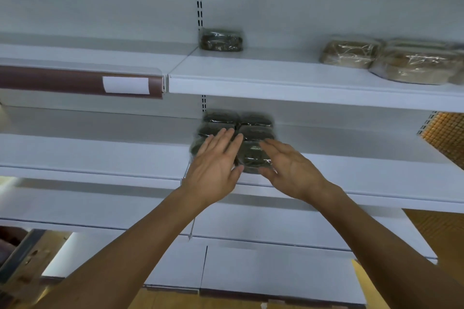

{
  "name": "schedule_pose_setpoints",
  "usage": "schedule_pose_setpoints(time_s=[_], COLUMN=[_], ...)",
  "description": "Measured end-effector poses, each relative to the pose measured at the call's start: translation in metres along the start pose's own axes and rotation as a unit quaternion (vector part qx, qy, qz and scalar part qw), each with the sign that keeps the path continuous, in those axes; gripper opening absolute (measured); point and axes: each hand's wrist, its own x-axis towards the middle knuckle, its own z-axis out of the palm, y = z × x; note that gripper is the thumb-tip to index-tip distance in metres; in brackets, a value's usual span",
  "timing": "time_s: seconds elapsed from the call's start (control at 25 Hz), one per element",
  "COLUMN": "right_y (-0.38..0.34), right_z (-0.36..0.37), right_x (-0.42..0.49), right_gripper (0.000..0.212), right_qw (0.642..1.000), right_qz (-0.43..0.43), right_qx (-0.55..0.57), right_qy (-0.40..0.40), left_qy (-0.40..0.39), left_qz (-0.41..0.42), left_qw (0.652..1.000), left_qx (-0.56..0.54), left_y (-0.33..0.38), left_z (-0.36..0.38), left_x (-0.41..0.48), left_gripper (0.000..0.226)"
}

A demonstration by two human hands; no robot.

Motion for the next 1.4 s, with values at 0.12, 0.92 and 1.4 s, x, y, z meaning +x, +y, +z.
schedule_pose_setpoints(time_s=[0.12,0.92,1.4], right_y=[-0.023,-0.017,0.003], right_z=[-0.030,-0.132,-0.152], right_x=[-0.009,0.096,0.241], right_gripper=[0.063,0.067,0.064], right_qw=[0.999,0.995,0.997], right_qz=[-0.020,-0.039,-0.051], right_qx=[0.004,-0.020,-0.053], right_qy=[0.031,0.085,0.024], left_qy=[0.039,0.007,-0.034], left_qz=[0.006,-0.079,-0.143], left_qw=[0.999,0.996,0.985], left_qx=[0.008,0.051,0.090], left_y=[0.008,-0.050,-0.113], left_z=[-0.034,-0.122,-0.099], left_x=[-0.003,0.110,0.243], left_gripper=[0.064,0.070,0.074])
